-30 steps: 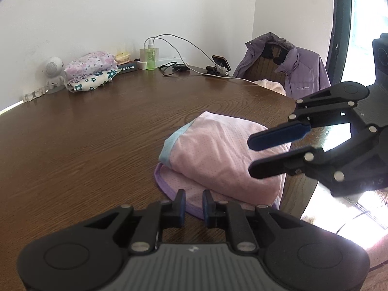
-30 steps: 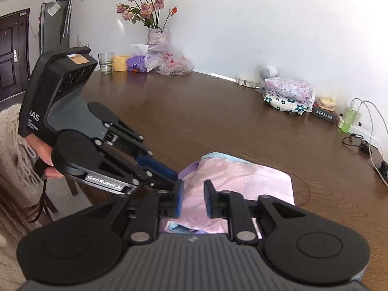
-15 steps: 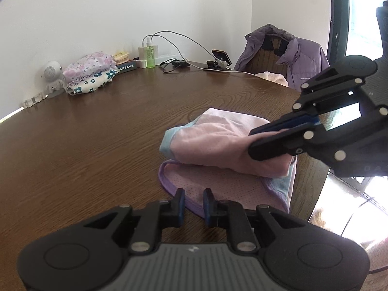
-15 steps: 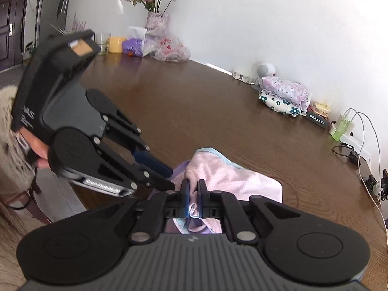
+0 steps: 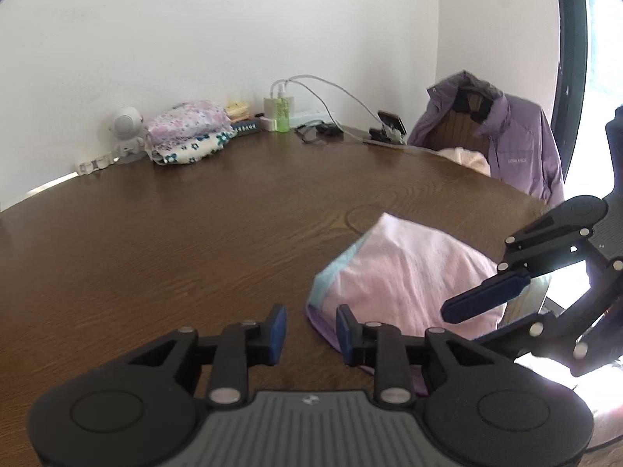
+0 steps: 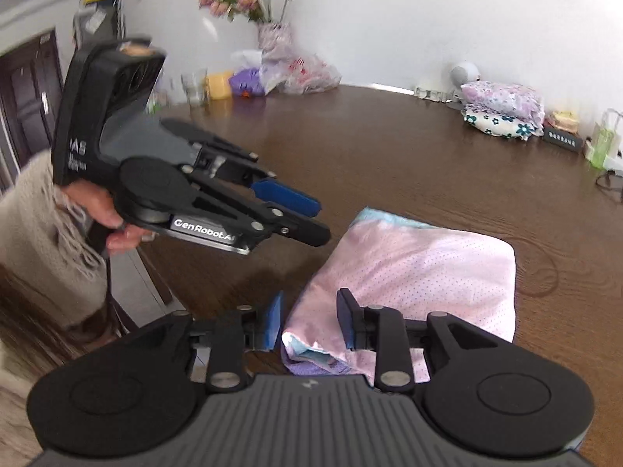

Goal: Fold clothes

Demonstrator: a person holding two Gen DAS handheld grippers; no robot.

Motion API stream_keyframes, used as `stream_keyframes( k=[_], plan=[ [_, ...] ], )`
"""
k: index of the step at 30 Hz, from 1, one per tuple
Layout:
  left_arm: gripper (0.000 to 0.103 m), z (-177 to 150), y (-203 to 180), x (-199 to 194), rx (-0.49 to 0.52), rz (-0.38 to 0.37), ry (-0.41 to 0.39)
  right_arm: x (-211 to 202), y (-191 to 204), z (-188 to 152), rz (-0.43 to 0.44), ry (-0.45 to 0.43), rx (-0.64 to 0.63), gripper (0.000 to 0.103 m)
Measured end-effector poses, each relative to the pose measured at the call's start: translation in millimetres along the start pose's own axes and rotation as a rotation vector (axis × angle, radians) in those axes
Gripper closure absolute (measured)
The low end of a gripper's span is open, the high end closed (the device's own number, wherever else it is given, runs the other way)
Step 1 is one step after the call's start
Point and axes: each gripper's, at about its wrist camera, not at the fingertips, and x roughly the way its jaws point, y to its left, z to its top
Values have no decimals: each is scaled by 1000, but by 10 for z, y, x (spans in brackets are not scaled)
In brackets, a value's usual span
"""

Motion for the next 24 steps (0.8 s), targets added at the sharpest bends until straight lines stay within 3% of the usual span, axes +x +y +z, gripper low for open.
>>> stream_keyframes(
  k=[3,5,7,11,19,21,24],
  plan=[
    [75,87,-73,38,6,-56,-21,-233,-239,16,-67,-74,101,74],
    [75,132,-165,145,29,-96,-9,-266,-299,-16,-175,-71,89,74],
    [75,178,-256,251,52,-135,3,-224,-328,-77,-223,-49,85,74],
    [75,44,-340,508,65,-158,91,-62,-248,-260,-262,6,33,63],
    [68,-12,-232,282,-122,-115,38,-3,-240,-348,-249,-21,77,55],
    [57,-7,-206,204,-176,-103,21,-117,-267,-305,-237,-62,115,47],
    [29,-1,-166,88,-256,-85,-4,-321,-311,-237,-225,-140,170,24]
  ],
)
